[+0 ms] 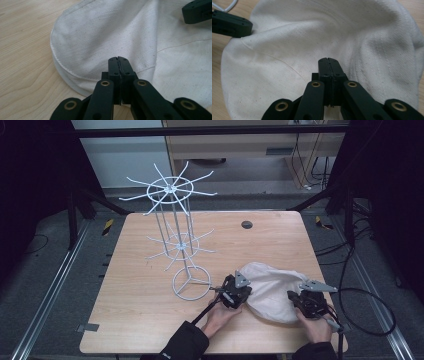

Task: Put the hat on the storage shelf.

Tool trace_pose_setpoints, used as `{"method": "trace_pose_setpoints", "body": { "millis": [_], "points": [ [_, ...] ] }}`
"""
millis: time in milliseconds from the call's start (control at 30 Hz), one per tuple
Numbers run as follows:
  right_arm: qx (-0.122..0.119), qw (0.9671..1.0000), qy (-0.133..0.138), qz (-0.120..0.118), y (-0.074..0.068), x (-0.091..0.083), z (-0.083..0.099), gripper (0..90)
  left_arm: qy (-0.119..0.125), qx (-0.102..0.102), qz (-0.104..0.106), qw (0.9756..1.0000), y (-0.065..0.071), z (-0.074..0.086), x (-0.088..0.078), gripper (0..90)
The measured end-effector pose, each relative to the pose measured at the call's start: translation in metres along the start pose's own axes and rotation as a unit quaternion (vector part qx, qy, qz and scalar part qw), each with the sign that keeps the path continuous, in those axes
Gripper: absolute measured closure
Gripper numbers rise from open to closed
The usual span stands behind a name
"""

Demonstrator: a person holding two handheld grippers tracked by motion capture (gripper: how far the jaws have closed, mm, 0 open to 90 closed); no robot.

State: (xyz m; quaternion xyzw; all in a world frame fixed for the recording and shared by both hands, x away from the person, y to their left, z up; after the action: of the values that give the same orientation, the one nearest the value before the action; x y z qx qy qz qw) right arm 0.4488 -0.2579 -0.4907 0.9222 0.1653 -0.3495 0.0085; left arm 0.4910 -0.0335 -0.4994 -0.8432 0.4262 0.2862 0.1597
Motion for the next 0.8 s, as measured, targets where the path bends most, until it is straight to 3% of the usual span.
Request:
{"method": "trace_pose_setpoints", "body": {
  "millis": [167,233,300,333,367,400,433,567,600,700,800],
  "points": [
    [-0.002,1.0,0.002,0.001,-0.001,-0.002,0.0,90.0,0.026,-0.003,-0.007,0.9996,-0.009,-0.008,-0.014,86.1],
    [-0.005,1.0,0.003,0.002,-0.001,-0.002,-0.001,90.0,0.035,0.001,-0.021,0.9992,-0.017,-0.015,-0.021,83.6],
    [-0.004,1.0,0.002,0.003,-0.003,-0.002,-0.001,90.0,0.045,0.003,-0.036,0.9983,-0.026,-0.023,-0.024,75.0],
    [-0.01,0.9999,0.003,0.002,-0.003,-0.003,-0.002,90.0,0.047,0.01,-0.038,0.9981,-0.03,-0.027,-0.025,66.5],
    [-0.01,0.9999,0.003,0.002,-0.003,-0.003,-0.002,90.0,0.046,0.013,-0.039,0.9981,-0.033,-0.031,-0.023,66.5],
    [-0.011,0.9999,0.006,0.001,-0.005,-0.004,-0.002,90.0,0.042,0.025,-0.046,0.9978,-0.036,-0.034,-0.022,58.2],
    [-0.011,0.9999,0.006,0.001,-0.005,-0.004,-0.002,90.0,0.041,0.038,-0.048,0.9973,-0.037,-0.037,-0.019,58.2],
    [-0.013,0.9999,0.01,-0.004,-0.009,-0.008,-0.003,89.0,0.031,0.039,-0.036,0.9981,-0.042,-0.044,-0.006,47.8],
    [-0.015,0.9998,0.013,-0.006,-0.01,-0.01,-0.003,88.3,0.024,0.04,-0.023,0.9986,-0.044,-0.045,0.001,42.9],
    [-0.018,0.9997,0.016,-0.009,-0.011,-0.011,-0.003,88.1,0.019,0.046,-0.021,0.9985,-0.045,-0.045,0.006,35.8],
    [-0.019,0.9997,0.011,-0.012,-0.013,-0.011,-0.003,87.9,-0.004,0.039,0.001,0.9992,-0.044,-0.04,0.017,30.9]
  ]
}}
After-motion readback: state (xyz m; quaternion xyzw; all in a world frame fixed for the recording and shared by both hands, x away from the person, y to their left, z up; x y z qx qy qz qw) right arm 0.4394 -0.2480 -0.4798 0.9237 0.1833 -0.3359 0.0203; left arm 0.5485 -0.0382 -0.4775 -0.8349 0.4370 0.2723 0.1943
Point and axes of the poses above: each handheld gripper's, and its own axes: x roughly forward along the jaws, z roughly out of its underside, y roughly to its right, the point moved 3 cm from there along x, roughly forward along the jaws, and after that the axes turned 5 degrees about x, right-handed, at the moved point
